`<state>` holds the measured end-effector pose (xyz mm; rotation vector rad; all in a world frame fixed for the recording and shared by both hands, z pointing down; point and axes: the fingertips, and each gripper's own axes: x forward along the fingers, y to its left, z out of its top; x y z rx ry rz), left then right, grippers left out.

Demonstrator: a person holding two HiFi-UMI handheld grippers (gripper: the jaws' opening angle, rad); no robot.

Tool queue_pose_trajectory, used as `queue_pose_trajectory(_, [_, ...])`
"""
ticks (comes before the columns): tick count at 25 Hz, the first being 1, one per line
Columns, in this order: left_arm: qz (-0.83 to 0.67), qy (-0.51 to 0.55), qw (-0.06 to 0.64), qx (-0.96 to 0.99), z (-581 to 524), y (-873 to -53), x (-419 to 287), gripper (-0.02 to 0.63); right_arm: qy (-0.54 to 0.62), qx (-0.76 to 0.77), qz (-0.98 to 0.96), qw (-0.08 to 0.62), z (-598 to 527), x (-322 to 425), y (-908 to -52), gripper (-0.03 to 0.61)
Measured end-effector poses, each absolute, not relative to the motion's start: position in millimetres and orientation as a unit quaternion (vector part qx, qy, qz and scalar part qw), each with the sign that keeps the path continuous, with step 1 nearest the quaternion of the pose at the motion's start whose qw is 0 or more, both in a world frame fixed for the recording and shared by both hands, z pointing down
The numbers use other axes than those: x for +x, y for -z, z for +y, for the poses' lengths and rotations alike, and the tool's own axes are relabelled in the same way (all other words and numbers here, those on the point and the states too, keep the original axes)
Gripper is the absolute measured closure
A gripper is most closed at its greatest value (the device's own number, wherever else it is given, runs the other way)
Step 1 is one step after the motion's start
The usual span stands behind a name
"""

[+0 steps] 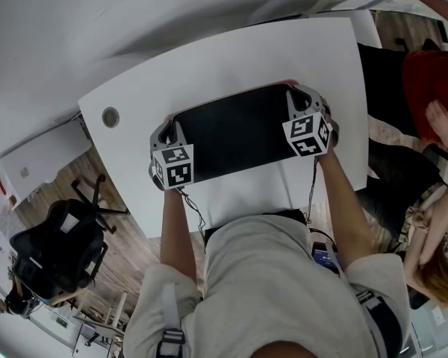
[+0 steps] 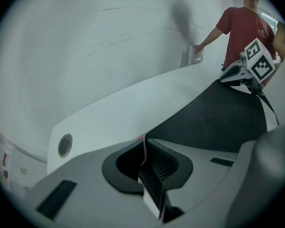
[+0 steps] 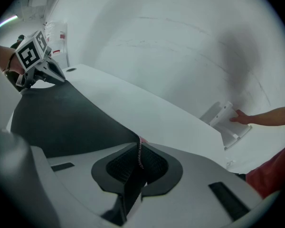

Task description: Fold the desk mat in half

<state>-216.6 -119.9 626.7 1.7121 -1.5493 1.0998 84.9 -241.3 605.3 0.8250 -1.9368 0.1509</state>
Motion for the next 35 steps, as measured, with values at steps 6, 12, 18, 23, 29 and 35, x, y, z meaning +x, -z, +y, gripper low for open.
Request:
queue_pose_trajectory(6, [-0.577, -0.414, 0.286, 0.643, -119, -624, -217, 0.581, -0.092, 0.322, -0.803, 0.493, -242, 85, -604, 0.523])
queue_pose_trajectory(12, [-0.579, -0.414, 0.286, 0.641, -121, -626, -215, 0.58, -0.094, 0.326, -0.802, 0.491, -244, 87, -605, 0.523])
queue_pose_trajectory(18, [-0.601, -0.401, 0.279, 0.633, -121, -626, -222, 0.536, -0.069, 0.333, -0.797, 0.499, -245, 88, -605, 0.495])
queue_pose_trajectory(23, [-0.611, -0.402, 0.273, 0.625, -122, -626, -225, 0.511, -0.074, 0.346, -0.794, 0.495, -249, 93, -604, 0.454])
queue_pose_trajectory(29, [-0.628, -0.38, 0.281, 0.618, -122, -623, -228, 0.5, -0.072, 0.362, -0.794, 0.484, -251, 97, -601, 0.425])
queue_pose_trajectory(35, [-0.656, -0.347, 0.262, 0.616, -119, -598, -233, 0.5, -0.058, 0.392, -0.805, 0.442, -247, 93, -577, 0.416])
